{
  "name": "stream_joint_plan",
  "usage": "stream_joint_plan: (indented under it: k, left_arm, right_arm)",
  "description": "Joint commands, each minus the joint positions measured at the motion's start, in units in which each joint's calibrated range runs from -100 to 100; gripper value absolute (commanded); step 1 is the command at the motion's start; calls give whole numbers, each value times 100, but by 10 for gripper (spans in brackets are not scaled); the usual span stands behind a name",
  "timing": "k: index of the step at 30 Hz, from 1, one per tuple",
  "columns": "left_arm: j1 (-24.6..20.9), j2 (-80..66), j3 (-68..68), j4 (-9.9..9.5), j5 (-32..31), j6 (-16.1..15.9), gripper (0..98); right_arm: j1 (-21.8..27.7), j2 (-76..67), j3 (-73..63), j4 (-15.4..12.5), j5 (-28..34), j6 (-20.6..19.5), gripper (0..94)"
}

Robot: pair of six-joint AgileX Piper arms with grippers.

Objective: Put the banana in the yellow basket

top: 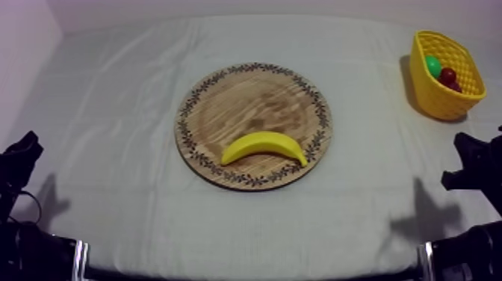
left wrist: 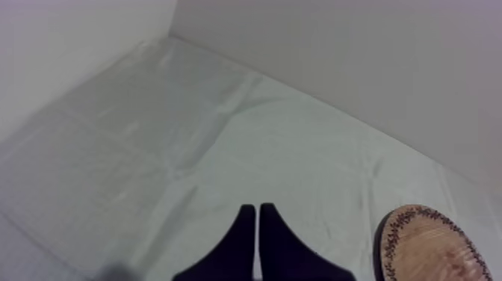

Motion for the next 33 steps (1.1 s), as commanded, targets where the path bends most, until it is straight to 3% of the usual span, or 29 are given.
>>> stream_joint_plan:
  k: [1,11,19,29,33]
  left_arm:
    - [-1,4,0,-2,0,-1,1]
    - [-1,4,0,-2,0,-1,1]
    - [-1,4,0,-2,0,-1,1]
    - [-1,4,0,-2,0,-1,1]
    - [-1,4,0,-2,0,-1,1]
  right_arm:
    - [98,-13,0,-1,-2,-28,5]
    - [98,-13,0,-1,-2,70,5]
    - [56,-10,0,-7,-50,502,4]
    - [63,510,-389,426,-187,308,4]
    - [161,1008,-1068,437,-21,315,4]
